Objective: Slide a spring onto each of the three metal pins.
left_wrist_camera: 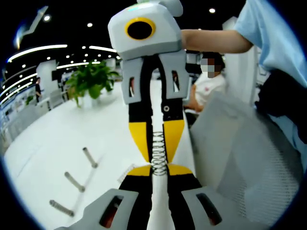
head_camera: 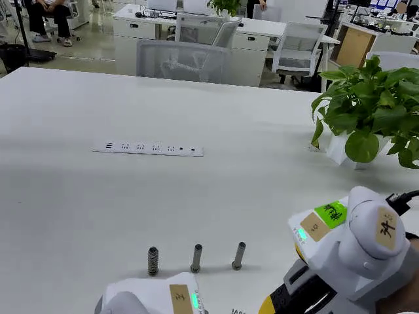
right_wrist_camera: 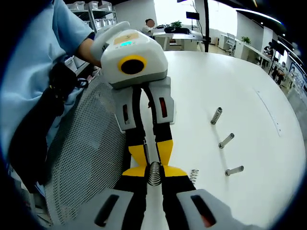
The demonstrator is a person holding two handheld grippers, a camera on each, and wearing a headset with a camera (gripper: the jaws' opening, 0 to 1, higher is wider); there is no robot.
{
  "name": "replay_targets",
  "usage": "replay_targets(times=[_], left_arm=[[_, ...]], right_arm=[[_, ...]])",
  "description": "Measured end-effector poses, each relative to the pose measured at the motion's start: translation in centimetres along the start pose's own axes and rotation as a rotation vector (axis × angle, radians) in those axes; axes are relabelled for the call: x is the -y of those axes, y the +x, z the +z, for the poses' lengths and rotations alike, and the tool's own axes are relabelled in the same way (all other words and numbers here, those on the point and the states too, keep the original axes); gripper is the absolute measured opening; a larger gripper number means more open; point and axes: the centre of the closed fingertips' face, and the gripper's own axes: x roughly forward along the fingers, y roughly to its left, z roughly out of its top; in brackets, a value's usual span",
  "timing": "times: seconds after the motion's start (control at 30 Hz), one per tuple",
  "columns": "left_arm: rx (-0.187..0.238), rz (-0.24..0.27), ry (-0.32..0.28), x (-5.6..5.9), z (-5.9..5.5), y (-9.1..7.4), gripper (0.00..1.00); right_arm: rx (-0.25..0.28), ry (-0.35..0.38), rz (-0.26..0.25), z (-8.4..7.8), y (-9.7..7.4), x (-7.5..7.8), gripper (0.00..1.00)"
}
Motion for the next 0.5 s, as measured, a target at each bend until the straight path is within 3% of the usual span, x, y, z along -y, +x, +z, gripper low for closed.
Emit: replay_targets(times=[0.27, 0.5], left_arm=[[0.014, 0.026, 0.007, -0.4, 0.2, -0.1, 0.11], [0.025, 0.065, -0.012, -1.1, 0.1, -0.4, 0.19]], right_arm=[[0.002, -0.012, -0.019, 0.1, 0.0, 0.4, 0.12], [0.011, -0.015, -0.024, 0.4, 0.3, 0.6, 0.12]])
